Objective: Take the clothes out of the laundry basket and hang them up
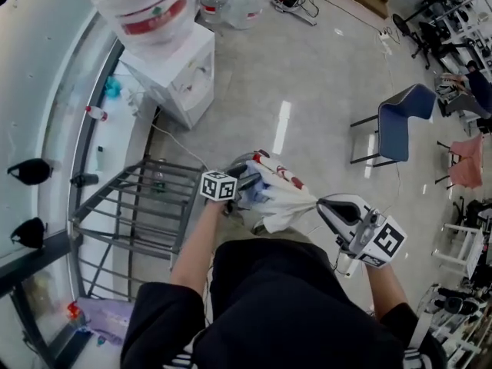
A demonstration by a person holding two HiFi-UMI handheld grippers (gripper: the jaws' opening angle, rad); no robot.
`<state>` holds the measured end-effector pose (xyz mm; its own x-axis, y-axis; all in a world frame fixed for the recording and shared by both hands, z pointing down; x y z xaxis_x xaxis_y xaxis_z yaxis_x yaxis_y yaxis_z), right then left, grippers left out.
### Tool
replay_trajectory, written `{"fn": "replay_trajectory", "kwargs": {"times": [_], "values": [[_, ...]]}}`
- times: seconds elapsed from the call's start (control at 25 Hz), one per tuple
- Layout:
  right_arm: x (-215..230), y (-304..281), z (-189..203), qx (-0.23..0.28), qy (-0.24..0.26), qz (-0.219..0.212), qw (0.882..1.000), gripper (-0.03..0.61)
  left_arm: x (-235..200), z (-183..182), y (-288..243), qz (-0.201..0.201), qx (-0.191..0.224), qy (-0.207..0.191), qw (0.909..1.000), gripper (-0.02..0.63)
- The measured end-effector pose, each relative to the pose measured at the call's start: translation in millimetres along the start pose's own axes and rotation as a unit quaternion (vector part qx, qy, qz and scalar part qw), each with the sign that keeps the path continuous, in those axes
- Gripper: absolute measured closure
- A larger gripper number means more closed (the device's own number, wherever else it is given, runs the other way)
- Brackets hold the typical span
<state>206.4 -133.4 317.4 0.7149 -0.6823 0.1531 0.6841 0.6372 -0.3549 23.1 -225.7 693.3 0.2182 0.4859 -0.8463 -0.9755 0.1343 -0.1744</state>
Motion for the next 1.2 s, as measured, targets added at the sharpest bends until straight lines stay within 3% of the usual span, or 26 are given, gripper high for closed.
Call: {"fn": "replay_trajectory", "kwargs": {"times": [0.16, 0.28, 0.44, 0.48, 0.56, 0.6, 0.76, 0.88, 1.04, 1.2], "values": [[-13.0, 14.2, -1.9, -0.003, 0.004, 0.019, 1.000, 0.578, -8.1, 12.6, -7.7, 0.072, 0.012, 0.089, 0.9933, 0.334], [-18.8, 22.0, -0.7, 0.000, 0.000, 0.032, 0.999, 0.578, -14.1, 22.6, -14.3, 0.105, -0.010, 0.120, 0.9872, 0.314], [-20.9, 26.5, 3.2, 0.001, -0.009, 0.046, 0.999, 0.578, -2.9, 29.4, -37.0, 0.213, -0.049, 0.139, 0.9657, 0.323], [-20.5, 26.8, 4.0, 0.000, -0.010, 0.050, 0.999, 0.578, 3.9, 28.8, -43.4, 0.238, -0.060, 0.133, 0.9604, 0.364], [-18.7, 29.0, 5.7, -0.002, -0.011, 0.057, 0.998, 0.578, 14.2, 26.6, -54.9, 0.252, -0.071, 0.118, 0.9579, 0.542], [-17.1, 31.1, 7.4, -0.004, -0.011, 0.061, 0.998, 0.578, 16.7, 25.2, -59.6, 0.243, -0.072, 0.107, 0.9613, 0.575], [-5.1, 44.2, 24.2, -0.020, -0.023, 0.082, 0.996, 0.578, 33.1, 3.0, -58.9, 0.199, -0.047, 0.019, 0.9787, 0.588], [15.5, 57.6, 55.8, -0.046, -0.023, 0.097, 0.994, 0.578, 53.1, -25.5, -51.6, 0.158, -0.019, -0.068, 0.9850, 0.591], [55.0, 59.0, 116.1, -0.078, -0.035, 0.090, 0.992, 0.578, 80.2, -55.4, -44.4, 0.106, -0.032, -0.152, 0.9821, 0.592], [81.3, 45.4, 153.2, -0.077, -0.056, 0.007, 0.995, 0.578, 127.4, -79.3, -35.2, 0.080, -0.001, -0.209, 0.9747, 0.593]]}}
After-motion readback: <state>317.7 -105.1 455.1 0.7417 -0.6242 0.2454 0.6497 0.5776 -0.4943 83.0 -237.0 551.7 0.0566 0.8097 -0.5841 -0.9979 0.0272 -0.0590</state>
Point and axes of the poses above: the fingertips, and each gripper's own axes: y backward along the fingers, x to its right, z out of its underside, the point moved 8 cm from there along y, backward along the fingers, and after that the axes turned 10 degrees about z, right-handed, at the moved point
